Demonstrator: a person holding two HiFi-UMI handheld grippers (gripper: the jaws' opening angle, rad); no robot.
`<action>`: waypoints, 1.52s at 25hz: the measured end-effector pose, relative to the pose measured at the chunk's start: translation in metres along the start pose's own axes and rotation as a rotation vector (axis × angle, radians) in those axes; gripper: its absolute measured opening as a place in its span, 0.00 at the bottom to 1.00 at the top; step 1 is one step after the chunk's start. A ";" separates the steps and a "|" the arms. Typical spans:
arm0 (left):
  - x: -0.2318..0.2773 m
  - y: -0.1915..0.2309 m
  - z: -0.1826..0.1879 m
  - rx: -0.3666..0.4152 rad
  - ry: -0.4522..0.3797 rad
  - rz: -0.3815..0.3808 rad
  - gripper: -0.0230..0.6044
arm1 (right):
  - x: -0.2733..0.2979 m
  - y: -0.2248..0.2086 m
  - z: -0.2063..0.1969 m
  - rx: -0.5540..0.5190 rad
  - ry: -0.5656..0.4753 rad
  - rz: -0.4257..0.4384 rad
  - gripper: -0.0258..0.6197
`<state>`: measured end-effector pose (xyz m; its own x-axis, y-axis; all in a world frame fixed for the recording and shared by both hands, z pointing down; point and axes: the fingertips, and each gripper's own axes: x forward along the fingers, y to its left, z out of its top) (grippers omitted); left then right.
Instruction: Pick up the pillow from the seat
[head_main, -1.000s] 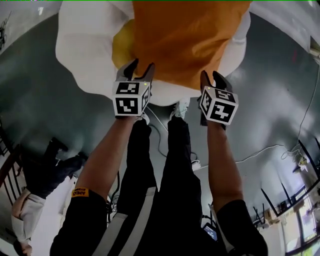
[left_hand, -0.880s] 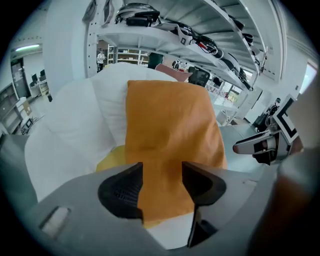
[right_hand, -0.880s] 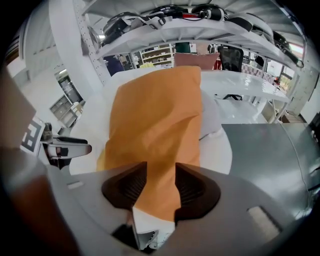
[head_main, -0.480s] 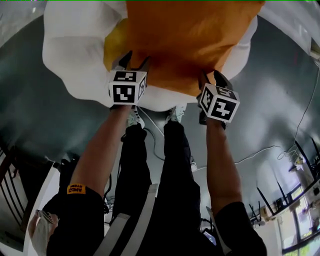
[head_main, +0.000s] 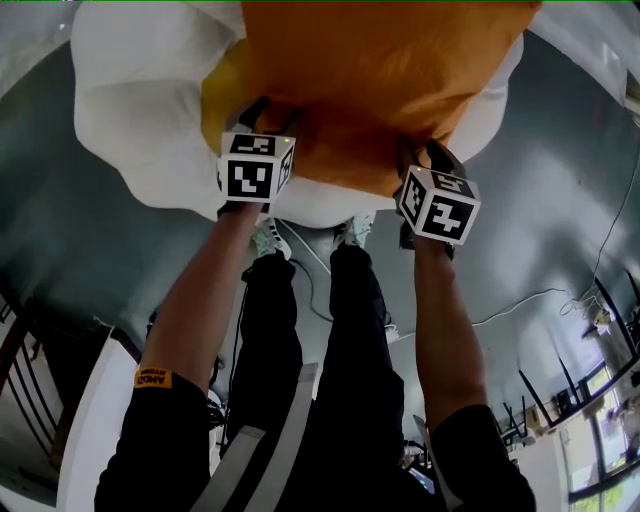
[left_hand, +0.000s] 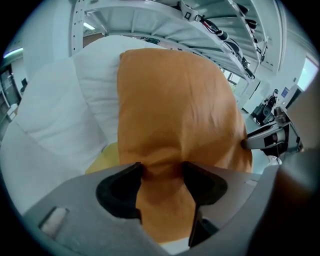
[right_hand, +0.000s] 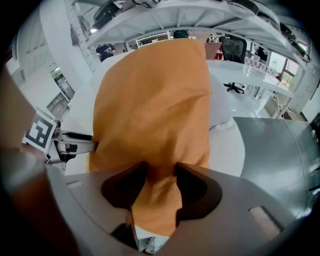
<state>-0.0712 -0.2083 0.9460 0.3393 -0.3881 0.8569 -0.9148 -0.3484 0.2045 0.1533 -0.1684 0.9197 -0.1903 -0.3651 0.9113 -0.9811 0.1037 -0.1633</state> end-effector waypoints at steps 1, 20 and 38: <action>0.001 0.000 0.000 0.002 -0.001 0.000 0.47 | 0.001 0.000 0.000 0.000 0.001 0.002 0.34; -0.013 -0.014 0.009 0.047 -0.014 -0.027 0.05 | -0.008 0.008 0.009 0.064 -0.013 0.006 0.10; -0.162 -0.043 0.073 -0.021 -0.180 -0.064 0.04 | -0.141 0.040 0.042 0.092 -0.099 0.003 0.06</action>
<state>-0.0707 -0.1928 0.7636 0.4286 -0.5132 0.7436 -0.8940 -0.3597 0.2671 0.1390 -0.1518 0.7689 -0.1913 -0.4549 0.8697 -0.9787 0.0216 -0.2040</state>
